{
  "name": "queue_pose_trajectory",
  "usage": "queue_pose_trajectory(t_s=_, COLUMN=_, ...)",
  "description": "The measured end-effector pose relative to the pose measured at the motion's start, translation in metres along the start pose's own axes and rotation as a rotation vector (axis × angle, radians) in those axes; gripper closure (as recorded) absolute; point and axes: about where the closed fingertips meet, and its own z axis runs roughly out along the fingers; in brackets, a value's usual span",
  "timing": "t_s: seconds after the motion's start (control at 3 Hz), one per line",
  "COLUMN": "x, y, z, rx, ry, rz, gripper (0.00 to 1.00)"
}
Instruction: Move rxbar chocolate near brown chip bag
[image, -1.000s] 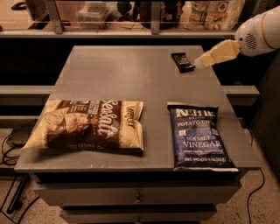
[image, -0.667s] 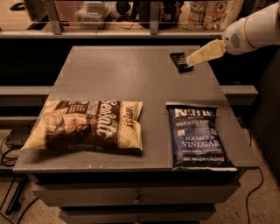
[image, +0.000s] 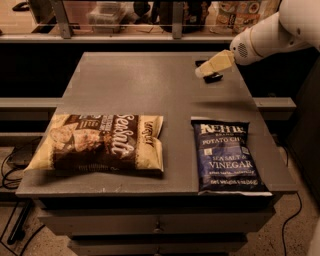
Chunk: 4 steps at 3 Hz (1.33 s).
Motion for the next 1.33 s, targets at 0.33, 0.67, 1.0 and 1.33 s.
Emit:
queue_pose_trajectory(t_s=0.33, x=0.001, y=0.005, z=0.062, rx=-0.08, ry=0.025, rz=0.005, gripper=0.0)
queue_pose_trajectory(t_s=0.67, x=0.001, y=0.005, z=0.062, rx=-0.08, ry=0.025, rz=0.005, gripper=0.0)
queue_pose_trajectory(t_s=1.0, x=0.002, y=-0.003, z=0.069, rx=-0.064, ry=0.001, rz=0.05, gripper=0.0)
queue_pose_trajectory(t_s=1.33, x=0.001, y=-0.019, z=0.084, rx=-0.042, ry=-0.056, rz=0.12, gripper=0.0)
